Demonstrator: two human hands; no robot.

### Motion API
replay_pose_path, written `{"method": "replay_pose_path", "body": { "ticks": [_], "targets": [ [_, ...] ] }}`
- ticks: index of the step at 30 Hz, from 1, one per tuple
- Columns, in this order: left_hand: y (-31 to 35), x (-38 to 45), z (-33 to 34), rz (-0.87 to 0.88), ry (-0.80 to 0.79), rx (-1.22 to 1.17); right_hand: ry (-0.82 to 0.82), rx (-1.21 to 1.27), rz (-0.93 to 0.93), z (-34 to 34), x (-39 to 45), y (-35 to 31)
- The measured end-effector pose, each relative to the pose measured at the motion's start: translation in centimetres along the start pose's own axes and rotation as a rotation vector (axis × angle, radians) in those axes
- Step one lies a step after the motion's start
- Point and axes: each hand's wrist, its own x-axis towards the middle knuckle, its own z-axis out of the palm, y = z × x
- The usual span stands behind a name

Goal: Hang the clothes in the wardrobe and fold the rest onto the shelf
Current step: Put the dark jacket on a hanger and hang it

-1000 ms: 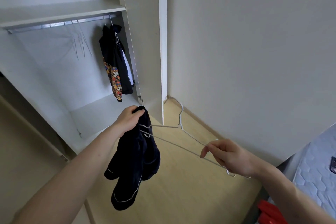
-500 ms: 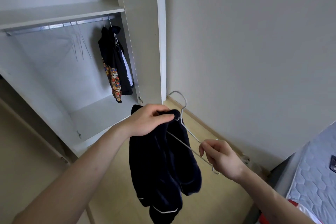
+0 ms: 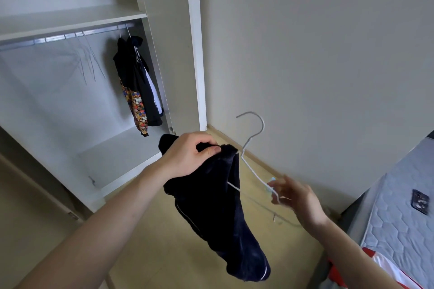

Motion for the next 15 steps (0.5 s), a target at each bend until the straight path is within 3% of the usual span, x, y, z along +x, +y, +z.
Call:
{"method": "replay_pose_path", "body": {
  "ticks": [3,6,11,15],
  "targets": [
    [0.6,0.5,-0.9,0.046,0.084,-0.041,0.213,0.113,0.252,-1.8,0.6,2.3],
    [1.4,1.0,-2.0,0.061,0.142,-0.051,0.130,-0.094,0.395,-0.8,-0.5,4.8],
    [2.8,1.3,-2.6,0.088,0.228,-0.098,-0.023,-0.303,0.272,4.9,-0.6,4.5],
    [3.5,1.3,-2.9,0.079,0.274,-0.069,-0.004,-0.549,0.155,8.2,0.3,4.3]
  ]
}}
